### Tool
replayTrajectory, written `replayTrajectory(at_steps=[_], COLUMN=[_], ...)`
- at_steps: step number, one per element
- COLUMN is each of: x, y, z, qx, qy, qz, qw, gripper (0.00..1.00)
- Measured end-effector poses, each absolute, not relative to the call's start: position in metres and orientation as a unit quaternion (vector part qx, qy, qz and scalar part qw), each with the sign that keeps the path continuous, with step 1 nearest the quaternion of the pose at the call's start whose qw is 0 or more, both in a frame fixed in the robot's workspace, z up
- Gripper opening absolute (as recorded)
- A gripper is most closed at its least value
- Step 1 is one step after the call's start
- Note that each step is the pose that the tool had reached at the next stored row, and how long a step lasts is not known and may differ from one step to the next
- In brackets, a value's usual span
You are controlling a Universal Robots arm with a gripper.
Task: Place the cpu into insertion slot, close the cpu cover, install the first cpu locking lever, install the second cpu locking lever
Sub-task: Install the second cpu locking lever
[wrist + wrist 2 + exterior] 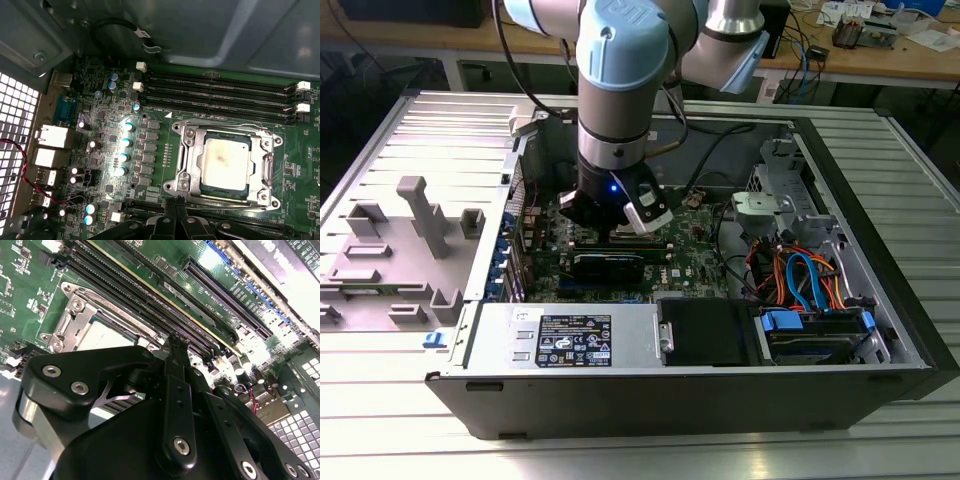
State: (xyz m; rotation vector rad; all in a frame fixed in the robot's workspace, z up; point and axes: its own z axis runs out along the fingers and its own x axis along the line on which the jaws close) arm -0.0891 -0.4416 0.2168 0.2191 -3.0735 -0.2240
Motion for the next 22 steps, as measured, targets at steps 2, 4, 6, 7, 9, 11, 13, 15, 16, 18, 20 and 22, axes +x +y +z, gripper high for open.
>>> replayTrajectory(at_steps=[2,4,6,7,9,11,13,15,16,18,20,22], x=[-0.0892,-0.0892,-0.0894,-0.0902,-0.0916,-0.0922,-0.0923,-0.0923,-0.0923,-0.0922,-0.0922,-0.0922], y=[-0.4417,-0.4417,-0.4419,-0.4421,-0.4424,-0.4428,-0.4431,-0.4440,-0.4443,-0.4447,-0.4449,-0.4449], z=[0.2162,0.2151,0.2138,0.2133,0.2130,0.2126,0.2119,0.2109,0.2106,0.2104,0.2102,0.2097], qx=[0.071,0.071,0.071,0.071,0.071,0.071,0.071,0.071,0.071,0.071,0.071,0.071], qy=[-0.994,-0.994,-0.994,-0.994,-0.994,-0.993,-0.993,-0.993,-0.993,-0.993,-0.992,-0.992], qz=[-0.074,-0.074,-0.075,-0.077,-0.083,-0.090,-0.093,-0.095,-0.095,-0.096,-0.096,-0.097], qw=[0.026,0.026,0.026,0.026,0.025,0.025,0.025,0.024,0.024,0.024,0.024,0.024], gripper=[0.11,0.11,0.11,0.11,0.11,0.11,0.11,0.11,0.11,0.11,0.11,0.11])
